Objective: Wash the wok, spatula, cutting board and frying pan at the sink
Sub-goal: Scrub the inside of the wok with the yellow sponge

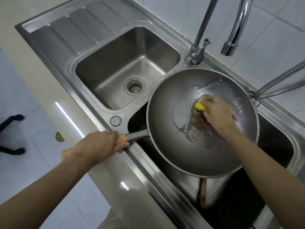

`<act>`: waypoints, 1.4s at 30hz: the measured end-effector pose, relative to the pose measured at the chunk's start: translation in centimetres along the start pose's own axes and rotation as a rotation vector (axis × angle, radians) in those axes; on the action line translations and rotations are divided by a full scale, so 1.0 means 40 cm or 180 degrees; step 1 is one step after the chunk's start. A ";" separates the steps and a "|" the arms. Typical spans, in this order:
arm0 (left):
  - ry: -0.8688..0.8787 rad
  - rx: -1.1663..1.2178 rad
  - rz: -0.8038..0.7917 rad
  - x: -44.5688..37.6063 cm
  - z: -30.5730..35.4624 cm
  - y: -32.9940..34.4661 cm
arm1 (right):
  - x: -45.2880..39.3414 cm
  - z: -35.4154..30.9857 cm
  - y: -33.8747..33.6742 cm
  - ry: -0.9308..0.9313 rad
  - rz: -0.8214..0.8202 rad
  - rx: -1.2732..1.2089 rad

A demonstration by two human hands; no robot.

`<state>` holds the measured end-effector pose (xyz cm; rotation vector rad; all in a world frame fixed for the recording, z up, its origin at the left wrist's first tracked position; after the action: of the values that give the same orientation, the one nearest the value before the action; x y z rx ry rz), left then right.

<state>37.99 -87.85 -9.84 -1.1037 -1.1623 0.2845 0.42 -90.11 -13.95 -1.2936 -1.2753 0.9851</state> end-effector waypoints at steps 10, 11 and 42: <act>-0.0117 -0.0093 0.0049 0.001 -0.003 -0.008 | 0.151 -0.321 0.106 -0.0595 -0.0954 -0.1436; -0.0135 -0.0090 0.0025 0.001 -0.003 -0.008 | 0.192 -0.304 0.114 -0.0723 -0.1163 -0.1328; -0.0051 -0.0118 0.0097 -0.002 0.009 -0.013 | 0.183 -0.118 0.128 -0.0820 -0.1075 -0.0892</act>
<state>37.48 -87.96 -9.48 -1.1544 -1.1698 0.2970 6.57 -82.96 -17.57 -1.1285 -1.8153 0.7655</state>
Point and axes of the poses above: each hand's wrist, its own x-axis away from the middle knuckle, its own y-axis out of the palm, z = x × y, the point moved 9 cm from there along -x, towards the middle knuckle, and after that the axes turned 6 degrees about -z, right-handed, at the moved point
